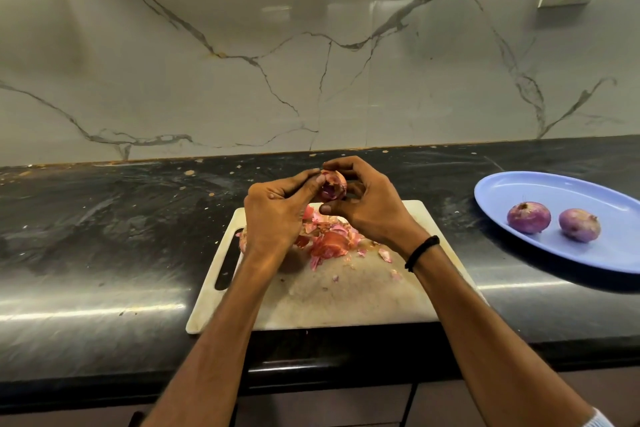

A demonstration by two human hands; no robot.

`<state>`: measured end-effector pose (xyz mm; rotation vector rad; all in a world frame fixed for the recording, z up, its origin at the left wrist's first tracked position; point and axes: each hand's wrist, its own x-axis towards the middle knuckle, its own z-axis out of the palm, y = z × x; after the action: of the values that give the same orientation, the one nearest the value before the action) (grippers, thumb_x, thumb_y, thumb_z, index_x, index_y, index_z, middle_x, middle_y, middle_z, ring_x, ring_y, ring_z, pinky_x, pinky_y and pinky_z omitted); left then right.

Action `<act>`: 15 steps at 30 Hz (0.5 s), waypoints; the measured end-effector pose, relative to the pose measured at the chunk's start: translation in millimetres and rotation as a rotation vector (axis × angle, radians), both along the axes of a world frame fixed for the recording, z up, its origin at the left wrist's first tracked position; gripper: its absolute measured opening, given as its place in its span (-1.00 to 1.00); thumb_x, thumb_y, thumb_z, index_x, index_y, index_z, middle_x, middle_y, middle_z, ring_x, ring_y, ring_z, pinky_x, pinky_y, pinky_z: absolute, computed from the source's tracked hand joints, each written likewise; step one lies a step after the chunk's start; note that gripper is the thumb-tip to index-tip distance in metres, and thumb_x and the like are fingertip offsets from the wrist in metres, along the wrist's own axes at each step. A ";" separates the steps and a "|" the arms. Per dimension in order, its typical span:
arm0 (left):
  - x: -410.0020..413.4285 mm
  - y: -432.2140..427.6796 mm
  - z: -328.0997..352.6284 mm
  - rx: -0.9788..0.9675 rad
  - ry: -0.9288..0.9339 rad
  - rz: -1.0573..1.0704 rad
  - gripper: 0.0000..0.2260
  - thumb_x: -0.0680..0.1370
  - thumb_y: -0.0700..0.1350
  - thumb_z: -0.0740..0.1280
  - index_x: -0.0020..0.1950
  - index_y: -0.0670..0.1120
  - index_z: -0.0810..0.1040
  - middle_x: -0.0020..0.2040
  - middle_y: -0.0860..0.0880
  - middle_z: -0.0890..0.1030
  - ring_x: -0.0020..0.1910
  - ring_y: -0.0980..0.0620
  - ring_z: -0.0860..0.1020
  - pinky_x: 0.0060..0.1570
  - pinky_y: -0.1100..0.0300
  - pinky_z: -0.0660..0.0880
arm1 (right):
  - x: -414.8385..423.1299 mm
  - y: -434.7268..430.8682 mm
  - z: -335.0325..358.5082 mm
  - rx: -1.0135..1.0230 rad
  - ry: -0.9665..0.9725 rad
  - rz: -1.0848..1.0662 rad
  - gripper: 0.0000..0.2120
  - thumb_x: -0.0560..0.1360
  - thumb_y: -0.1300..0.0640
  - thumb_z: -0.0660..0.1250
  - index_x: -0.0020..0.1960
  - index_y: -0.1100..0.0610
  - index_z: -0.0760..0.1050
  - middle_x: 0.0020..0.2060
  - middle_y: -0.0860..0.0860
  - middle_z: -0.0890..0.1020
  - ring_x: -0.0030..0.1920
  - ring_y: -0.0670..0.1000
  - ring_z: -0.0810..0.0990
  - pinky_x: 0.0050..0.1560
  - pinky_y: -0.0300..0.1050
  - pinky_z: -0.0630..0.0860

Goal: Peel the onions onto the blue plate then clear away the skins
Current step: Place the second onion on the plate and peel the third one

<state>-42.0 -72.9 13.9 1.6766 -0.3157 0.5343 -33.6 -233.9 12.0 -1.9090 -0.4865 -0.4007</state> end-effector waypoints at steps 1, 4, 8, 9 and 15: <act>0.0 -0.6 -0.4 0.004 -0.015 0.017 -0.76 0.48 -0.09 0.48 0.13 -0.10 0.69 -0.02 0.00 0.73 -0.04 0.14 0.69 0.03 0.15 0.63 | 0.4 0.5 -0.4 0.000 -0.004 -0.010 -0.42 0.35 0.20 0.59 0.30 0.03 0.45 0.13 -0.13 0.57 0.17 -0.07 0.59 0.16 -0.22 0.57; -0.1 -2.5 -1.1 0.045 -0.051 0.066 -0.78 0.52 -0.11 0.45 0.15 -0.11 0.67 -0.03 0.02 0.71 -0.07 0.18 0.68 -0.05 0.27 0.62 | 1.6 0.7 -1.6 -0.014 -0.019 -0.037 -0.42 0.35 0.19 0.59 0.30 0.04 0.46 0.15 -0.06 0.59 0.17 -0.04 0.60 0.18 -0.16 0.59; -1.8 -3.4 -2.2 0.094 -0.096 0.106 -0.88 0.57 -0.15 0.41 0.09 -0.04 0.66 -0.14 0.12 0.67 -0.15 0.21 0.67 -0.14 0.35 0.60 | 1.0 1.0 -1.4 -0.011 -0.004 -0.024 -0.42 0.37 0.23 0.57 0.34 0.06 0.46 0.20 -0.03 0.57 0.21 -0.01 0.59 0.20 -0.14 0.58; -1.7 -2.6 -1.8 0.097 -0.106 0.121 -0.90 0.58 -0.16 0.40 0.06 -0.01 0.66 -0.16 0.12 0.67 -0.17 0.21 0.67 -0.17 0.36 0.59 | 0.2 1.7 -0.8 0.014 0.007 -0.007 -0.41 0.37 0.25 0.56 0.34 0.07 0.46 0.21 -0.03 0.57 0.21 -0.01 0.59 0.20 -0.13 0.58; 3.0 -0.8 -2.3 0.053 -0.047 0.154 -0.84 0.55 -0.17 0.44 0.12 -0.08 0.68 -0.10 0.07 0.71 -0.14 0.20 0.68 -0.10 0.29 0.62 | -2.0 1.2 3.5 0.168 0.065 0.039 -0.41 0.34 0.32 0.55 0.33 0.14 0.47 0.13 -0.06 0.59 0.14 -0.04 0.65 0.11 -0.18 0.60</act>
<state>-39.1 -73.7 11.7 1.7507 -0.2381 0.6857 -35.5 -232.6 15.5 -1.7424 -0.4333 -0.3424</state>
